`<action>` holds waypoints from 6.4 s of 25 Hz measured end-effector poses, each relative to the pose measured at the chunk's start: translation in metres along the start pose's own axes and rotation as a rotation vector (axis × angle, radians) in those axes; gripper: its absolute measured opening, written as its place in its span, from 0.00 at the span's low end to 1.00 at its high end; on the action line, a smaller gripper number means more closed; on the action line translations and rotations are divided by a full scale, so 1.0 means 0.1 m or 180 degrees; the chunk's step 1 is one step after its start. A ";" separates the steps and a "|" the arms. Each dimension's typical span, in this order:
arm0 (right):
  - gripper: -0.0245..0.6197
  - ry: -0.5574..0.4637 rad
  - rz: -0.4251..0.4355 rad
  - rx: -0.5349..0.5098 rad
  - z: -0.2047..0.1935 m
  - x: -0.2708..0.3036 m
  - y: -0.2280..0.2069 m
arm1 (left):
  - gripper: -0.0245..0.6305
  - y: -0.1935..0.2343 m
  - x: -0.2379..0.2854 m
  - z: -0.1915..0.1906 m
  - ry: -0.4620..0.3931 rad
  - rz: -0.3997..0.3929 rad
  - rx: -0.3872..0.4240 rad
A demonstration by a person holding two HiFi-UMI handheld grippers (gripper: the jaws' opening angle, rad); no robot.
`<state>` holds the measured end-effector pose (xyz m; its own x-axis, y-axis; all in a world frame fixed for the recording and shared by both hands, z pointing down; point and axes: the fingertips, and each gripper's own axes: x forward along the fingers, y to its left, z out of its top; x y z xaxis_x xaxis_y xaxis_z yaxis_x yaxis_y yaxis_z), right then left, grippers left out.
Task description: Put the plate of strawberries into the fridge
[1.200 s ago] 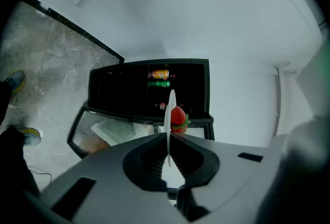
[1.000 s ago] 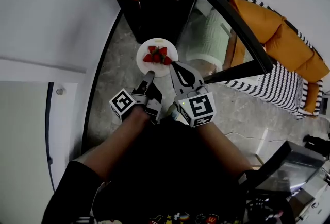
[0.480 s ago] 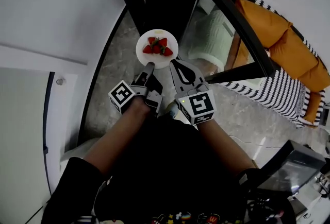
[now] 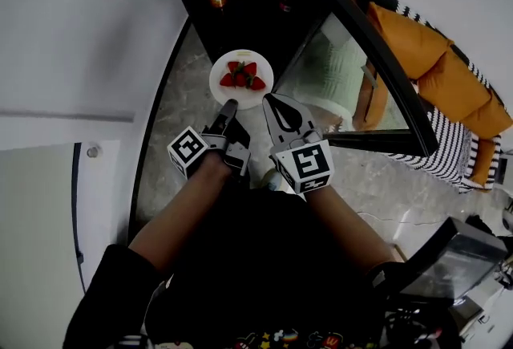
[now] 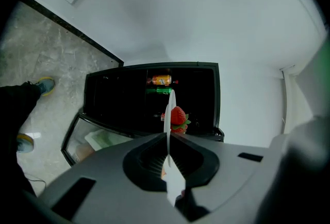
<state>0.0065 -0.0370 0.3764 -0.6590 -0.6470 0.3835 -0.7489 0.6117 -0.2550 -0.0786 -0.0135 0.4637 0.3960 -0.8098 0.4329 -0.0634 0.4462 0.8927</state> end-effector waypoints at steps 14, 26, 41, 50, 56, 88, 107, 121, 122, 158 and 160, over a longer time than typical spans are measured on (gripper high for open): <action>0.05 -0.0008 -0.0497 0.0066 0.17 -0.14 0.12 | 0.06 -0.20 -0.05 -0.08 0.0483 -0.0013 0.0161; 0.05 0.0011 -0.0590 0.0021 0.04 -0.17 0.16 | 0.06 -0.14 0.01 -0.04 0.0485 -0.0063 0.0178; 0.05 -0.0233 -0.0524 -0.0020 -0.03 -0.25 0.22 | 0.06 -0.11 0.00 -0.02 0.0276 -0.0198 0.0389; 0.05 -0.0342 -0.0857 -0.0212 -0.08 -0.28 0.31 | 0.06 -0.09 0.03 -0.05 0.0469 -0.0491 0.0363; 0.05 -0.0327 -0.0838 -0.0186 -0.11 -0.27 0.31 | 0.06 -0.10 0.02 -0.04 0.0409 -0.0472 0.0389; 0.05 -0.0310 -0.0779 -0.0178 -0.24 -0.16 0.31 | 0.06 -0.01 0.15 0.01 0.0287 -0.0568 0.0364; 0.05 -0.0281 -0.0767 -0.0084 -0.16 -0.03 0.08 | 0.13 -0.16 0.33 0.05 0.0267 -0.0769 0.0383; 0.05 -0.0269 -0.0780 -0.0075 -0.18 -0.02 0.08 | 0.13 -0.16 0.05 -0.03 0.0345 -0.0257 0.2740; 0.05 -0.0269 -0.0782 -0.0074 -0.18 -0.03 0.07 | 0.13 -0.17 0.04 -0.04 0.0340 -0.0168 0.3171; 0.05 -0.0236 -0.0885 -0.0042 -0.20 -0.02 0.00 | 0.13 -0.47 0.40 -0.04 0.0161 0.0052 0.5463; 0.05 -0.0235 -0.0900 -0.0040 -0.21 -0.02 -0.01 | 0.13 -0.49 0.43 -0.03 0.0174 0.0042 0.5468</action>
<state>0.0102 -0.0267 0.3941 -0.4279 -0.8237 0.3722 -0.9030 0.4076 -0.1361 -0.0561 -0.0689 0.4385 0.4135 -0.7806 0.4688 -0.8852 -0.4653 0.0060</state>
